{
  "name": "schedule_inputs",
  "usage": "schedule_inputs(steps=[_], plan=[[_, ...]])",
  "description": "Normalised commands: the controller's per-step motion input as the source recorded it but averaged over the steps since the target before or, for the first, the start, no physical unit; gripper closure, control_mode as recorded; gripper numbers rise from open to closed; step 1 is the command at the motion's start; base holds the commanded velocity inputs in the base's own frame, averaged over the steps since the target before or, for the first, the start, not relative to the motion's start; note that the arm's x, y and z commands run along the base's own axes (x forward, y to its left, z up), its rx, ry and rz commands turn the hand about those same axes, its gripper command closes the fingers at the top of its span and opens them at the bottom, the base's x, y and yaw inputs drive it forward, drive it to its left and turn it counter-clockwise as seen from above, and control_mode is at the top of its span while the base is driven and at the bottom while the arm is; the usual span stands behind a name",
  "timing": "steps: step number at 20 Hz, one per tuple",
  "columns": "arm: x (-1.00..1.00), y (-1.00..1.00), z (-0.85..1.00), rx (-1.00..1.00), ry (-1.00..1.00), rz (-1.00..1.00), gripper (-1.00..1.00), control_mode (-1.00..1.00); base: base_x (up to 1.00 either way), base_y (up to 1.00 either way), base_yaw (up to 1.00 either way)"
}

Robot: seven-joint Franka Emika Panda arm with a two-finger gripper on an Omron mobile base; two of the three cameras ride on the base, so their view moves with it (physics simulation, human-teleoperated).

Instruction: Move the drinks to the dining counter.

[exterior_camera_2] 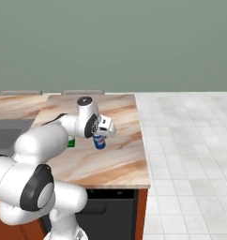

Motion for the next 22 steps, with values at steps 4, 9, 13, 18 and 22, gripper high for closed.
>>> schedule_inputs(steps=[4, 9, 13, 18, 22], plan=[[0.12, -0.09, -0.16, 0.0, 0.0, 0.0, 1.0, -1.0, 0.0, 0.0, 0.0], [0.12, -0.1, -0.19, 0.0, 0.0, 0.0, 1.0, -1.0, 0.0, 0.0, 0.0], [0.09, -0.09, -0.22, 0.0, 0.0, 0.0, 1.0, -1.0, 0.0, 0.0, 0.0], [0.07, -0.08, -0.22, 0.0, 0.0, 0.0, 1.0, -1.0, 0.0, 0.0, 0.0], [0.06, -0.05, -0.19, 0.0, 0.0, 0.0, 1.0, -1.0, 0.0, 0.0, 0.0]])
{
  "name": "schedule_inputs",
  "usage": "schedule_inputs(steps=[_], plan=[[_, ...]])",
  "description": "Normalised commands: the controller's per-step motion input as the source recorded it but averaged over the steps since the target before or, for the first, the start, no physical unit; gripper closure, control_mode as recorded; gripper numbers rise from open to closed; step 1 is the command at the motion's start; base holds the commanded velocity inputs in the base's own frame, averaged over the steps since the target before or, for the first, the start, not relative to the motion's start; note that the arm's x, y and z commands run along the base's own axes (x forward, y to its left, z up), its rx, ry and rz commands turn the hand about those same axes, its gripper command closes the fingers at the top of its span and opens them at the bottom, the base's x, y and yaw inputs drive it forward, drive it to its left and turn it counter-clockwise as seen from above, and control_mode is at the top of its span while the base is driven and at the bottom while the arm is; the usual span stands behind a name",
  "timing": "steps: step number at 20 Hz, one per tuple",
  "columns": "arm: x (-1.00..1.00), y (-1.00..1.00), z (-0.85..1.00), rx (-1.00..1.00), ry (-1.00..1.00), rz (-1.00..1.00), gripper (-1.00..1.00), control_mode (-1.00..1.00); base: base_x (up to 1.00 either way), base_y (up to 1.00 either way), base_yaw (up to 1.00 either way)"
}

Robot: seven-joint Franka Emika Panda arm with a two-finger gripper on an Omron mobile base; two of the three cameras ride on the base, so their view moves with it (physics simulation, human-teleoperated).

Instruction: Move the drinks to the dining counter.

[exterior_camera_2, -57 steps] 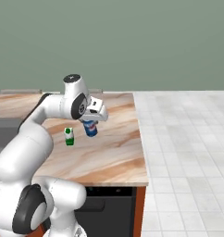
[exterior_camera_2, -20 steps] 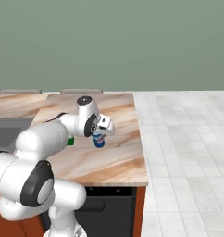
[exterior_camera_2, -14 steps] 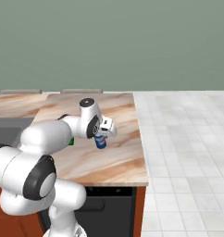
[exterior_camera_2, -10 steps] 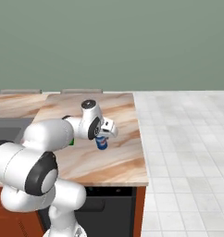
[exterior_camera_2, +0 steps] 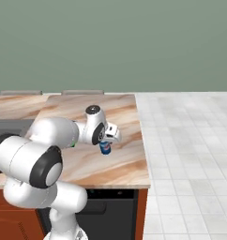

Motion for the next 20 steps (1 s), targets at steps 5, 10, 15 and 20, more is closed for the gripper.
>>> schedule_inputs(steps=[5, 10, 15, 20], plan=[[0.07, -0.02, -0.22, 0.0, 0.0, 0.0, 1.0, -1.0, 0.0, 0.0, 0.0], [0.03, -0.04, -0.22, 0.0, 0.0, 0.0, 1.0, -1.0, 0.0, 0.0, 0.0], [0.03, -0.05, -0.28, 0.0, 0.0, 0.0, 1.0, -1.0, 0.0, 0.0, 0.0], [0.01, -0.06, -0.3, 0.0, 0.0, 0.0, 1.0, -1.0, 0.0, 0.0, 0.0]])
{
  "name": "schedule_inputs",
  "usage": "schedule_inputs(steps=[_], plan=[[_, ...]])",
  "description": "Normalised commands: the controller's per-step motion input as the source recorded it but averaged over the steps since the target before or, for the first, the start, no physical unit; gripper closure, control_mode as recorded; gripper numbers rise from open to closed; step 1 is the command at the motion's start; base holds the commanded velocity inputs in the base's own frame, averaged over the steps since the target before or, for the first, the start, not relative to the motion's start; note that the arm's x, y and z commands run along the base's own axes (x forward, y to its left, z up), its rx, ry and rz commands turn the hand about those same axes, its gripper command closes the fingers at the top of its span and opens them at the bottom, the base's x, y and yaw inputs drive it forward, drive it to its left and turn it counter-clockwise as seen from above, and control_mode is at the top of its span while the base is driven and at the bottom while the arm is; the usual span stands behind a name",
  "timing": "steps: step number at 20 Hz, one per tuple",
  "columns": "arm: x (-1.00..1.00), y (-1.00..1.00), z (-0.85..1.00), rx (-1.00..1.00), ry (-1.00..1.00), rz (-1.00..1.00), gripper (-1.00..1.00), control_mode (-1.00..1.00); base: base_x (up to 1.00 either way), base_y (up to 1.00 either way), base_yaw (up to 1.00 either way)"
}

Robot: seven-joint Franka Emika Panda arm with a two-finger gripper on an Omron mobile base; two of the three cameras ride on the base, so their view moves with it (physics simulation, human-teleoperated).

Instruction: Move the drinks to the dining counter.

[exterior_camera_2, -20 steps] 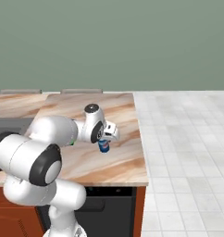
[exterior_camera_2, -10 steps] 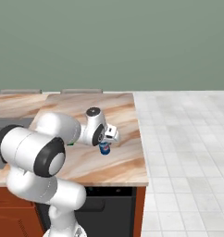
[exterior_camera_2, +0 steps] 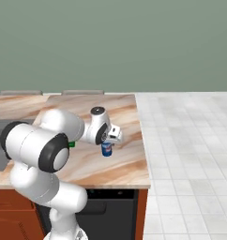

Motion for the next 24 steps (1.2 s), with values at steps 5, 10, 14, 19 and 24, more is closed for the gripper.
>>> schedule_inputs(steps=[5, 10, 14, 19, 24], plan=[[0.0, -0.02, -0.33, 0.02, 0.0, 0.0, -1.0, -1.0, 0.0, 0.0, 0.0], [-0.05, 0.0, -0.09, 0.02, 0.0, 0.0, -1.0, -1.0, 0.0, 0.0, 0.0], [-0.02, -0.06, 0.0, 0.02, -0.03, 0.0, -1.0, -1.0, 0.0, 0.0, 0.0], [-0.13, -0.08, 0.0, 0.03, -0.09, 0.0, -1.0, -1.0, 0.0, 0.0, 0.0], [-0.1, -0.03, 0.22, 0.02, -0.13, 0.0, -1.0, -1.0, 0.0, 0.0, 0.0]])
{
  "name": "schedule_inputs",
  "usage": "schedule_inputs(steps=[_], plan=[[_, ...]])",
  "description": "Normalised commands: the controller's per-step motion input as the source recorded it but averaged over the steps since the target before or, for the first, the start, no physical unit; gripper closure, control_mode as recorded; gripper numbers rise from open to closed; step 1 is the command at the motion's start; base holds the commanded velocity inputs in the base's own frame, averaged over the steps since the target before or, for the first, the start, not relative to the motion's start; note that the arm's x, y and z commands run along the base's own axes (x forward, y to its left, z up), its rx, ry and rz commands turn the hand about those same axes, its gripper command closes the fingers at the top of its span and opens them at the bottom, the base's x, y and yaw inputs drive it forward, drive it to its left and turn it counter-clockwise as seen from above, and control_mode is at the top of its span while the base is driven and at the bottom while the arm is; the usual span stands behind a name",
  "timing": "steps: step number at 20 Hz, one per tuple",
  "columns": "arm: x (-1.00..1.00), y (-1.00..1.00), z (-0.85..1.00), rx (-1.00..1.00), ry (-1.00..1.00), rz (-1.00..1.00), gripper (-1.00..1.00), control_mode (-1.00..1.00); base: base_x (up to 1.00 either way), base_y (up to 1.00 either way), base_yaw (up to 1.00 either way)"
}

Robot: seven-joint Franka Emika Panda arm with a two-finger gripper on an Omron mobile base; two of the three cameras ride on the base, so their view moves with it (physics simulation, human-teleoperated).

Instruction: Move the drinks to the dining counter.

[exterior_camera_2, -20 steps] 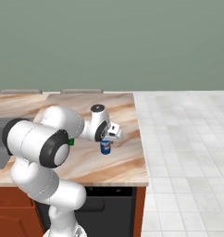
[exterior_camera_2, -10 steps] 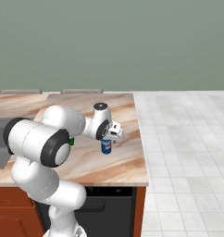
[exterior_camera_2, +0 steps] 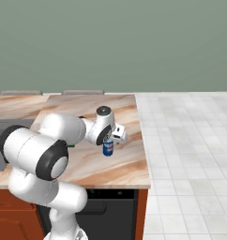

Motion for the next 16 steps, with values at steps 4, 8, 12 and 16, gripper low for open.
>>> schedule_inputs(steps=[4, 8, 12, 16], plan=[[-0.03, 0.0, 0.54, 0.0, -0.05, 0.0, -1.0, -1.0, 0.0, 0.0, 0.0], [-0.11, 0.0, 0.79, 0.0, -0.06, 0.0, -1.0, -1.0, 0.0, 0.0, 0.0], [-0.3, 0.0, 0.86, 0.0, 0.0, 0.0, -1.0, -1.0, 0.0, 0.0, 0.0], [-0.8, -0.01, 0.7, 0.0, -0.01, 0.0, -1.0, -1.0, 0.0, 0.0, 0.0]])
